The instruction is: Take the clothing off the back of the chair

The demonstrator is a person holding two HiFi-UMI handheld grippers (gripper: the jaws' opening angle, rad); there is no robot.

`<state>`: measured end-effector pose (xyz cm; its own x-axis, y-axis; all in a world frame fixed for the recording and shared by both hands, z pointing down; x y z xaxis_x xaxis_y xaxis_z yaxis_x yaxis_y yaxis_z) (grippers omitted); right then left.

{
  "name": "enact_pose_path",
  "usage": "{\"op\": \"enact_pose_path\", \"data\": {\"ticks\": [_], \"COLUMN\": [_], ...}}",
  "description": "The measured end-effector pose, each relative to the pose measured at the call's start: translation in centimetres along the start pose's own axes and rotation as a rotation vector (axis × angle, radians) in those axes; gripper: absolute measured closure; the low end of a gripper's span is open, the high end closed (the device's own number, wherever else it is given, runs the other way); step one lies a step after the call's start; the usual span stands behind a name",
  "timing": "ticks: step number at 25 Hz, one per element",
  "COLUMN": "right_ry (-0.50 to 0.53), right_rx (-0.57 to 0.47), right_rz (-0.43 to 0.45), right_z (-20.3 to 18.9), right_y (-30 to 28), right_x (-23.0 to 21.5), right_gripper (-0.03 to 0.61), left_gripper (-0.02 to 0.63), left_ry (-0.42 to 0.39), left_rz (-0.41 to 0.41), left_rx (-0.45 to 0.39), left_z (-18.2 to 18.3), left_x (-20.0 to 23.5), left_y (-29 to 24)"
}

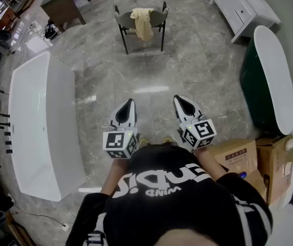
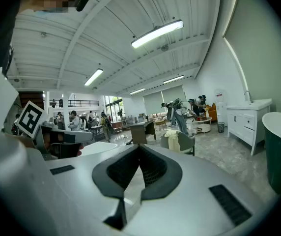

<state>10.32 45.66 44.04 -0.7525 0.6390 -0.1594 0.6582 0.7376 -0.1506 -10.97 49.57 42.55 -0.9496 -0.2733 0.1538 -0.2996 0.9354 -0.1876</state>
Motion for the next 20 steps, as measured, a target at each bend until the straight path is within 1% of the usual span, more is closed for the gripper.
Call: {"op": "enact_pose_path", "data": {"ticks": [6,10,13,17,20], "right_ry": [0.0,-0.007,0.0,-0.015,-0.013], "right_rx": [-0.002,-0.011,-0.013,-0.005,-0.004], "right_rz": [0.009,0.003,-0.023,-0.082,-0.109], "right_z": [0.4,-0.1,-0.8,-1.5,-1.6], "right_y": [-0.5,-0.8,-1.3,-1.6,-2.3], "right_x": [1.1,2.4,2.8,2.6,2.1], "right_gripper": [0.565,0.565,0.565,0.565,0.565], "left_gripper": [0.598,0.598,0.598,0.598,0.598], "left_ry": [-0.005,-0.013,-0.029,-0.028,-0.032], "left_rz": [-0.014,-0.034,-0.049,-0.066,-0.074], "left_rx": [0.001,-0.001,-0.006,-0.007,-0.003], "left_z": [0.5,0.1,-0.3,-0.5,-0.5], "left_x": [1.1,2.2,3.2,4.0,4.6], "left_y": [0.2,0.7,0.6,0.0,-0.8]}}
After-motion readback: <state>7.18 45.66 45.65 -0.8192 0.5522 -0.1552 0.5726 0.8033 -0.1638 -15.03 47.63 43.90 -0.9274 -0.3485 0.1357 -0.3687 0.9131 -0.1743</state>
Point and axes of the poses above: the fingertips, and each gripper's own axes: y backward along the fingers, x to its left, z out of its top, the point moved 6 cm from there along y, backward along the fingers, and after that the axes turned 1 degree about -x, right-handed, at the moved point
